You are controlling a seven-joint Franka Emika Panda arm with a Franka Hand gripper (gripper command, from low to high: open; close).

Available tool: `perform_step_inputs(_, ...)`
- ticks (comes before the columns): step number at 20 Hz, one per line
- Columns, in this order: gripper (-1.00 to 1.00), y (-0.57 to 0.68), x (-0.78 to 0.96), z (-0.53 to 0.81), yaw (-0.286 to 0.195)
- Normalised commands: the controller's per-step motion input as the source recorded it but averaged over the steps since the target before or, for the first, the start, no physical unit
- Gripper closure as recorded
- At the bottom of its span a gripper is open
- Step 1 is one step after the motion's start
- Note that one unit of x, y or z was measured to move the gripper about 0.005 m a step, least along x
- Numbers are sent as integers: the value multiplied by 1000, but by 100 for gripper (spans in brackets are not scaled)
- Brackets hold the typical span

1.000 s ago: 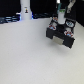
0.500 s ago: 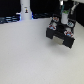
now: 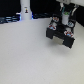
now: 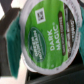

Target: Open the kcup holder, insert the kcup into the holder, and close the kcup holder

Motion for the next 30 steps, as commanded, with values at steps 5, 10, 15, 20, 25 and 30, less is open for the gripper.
perform_step_inputs(5,100,7,-97,-273,37)
perform_step_inputs(10,100,22,-26,-196,30)
perform_step_inputs(15,100,-218,-5,149,-16)
perform_step_inputs(20,100,-335,-62,223,-15)
perform_step_inputs(25,100,-20,-9,-134,-2)
perform_step_inputs(30,100,5,12,-198,-2)
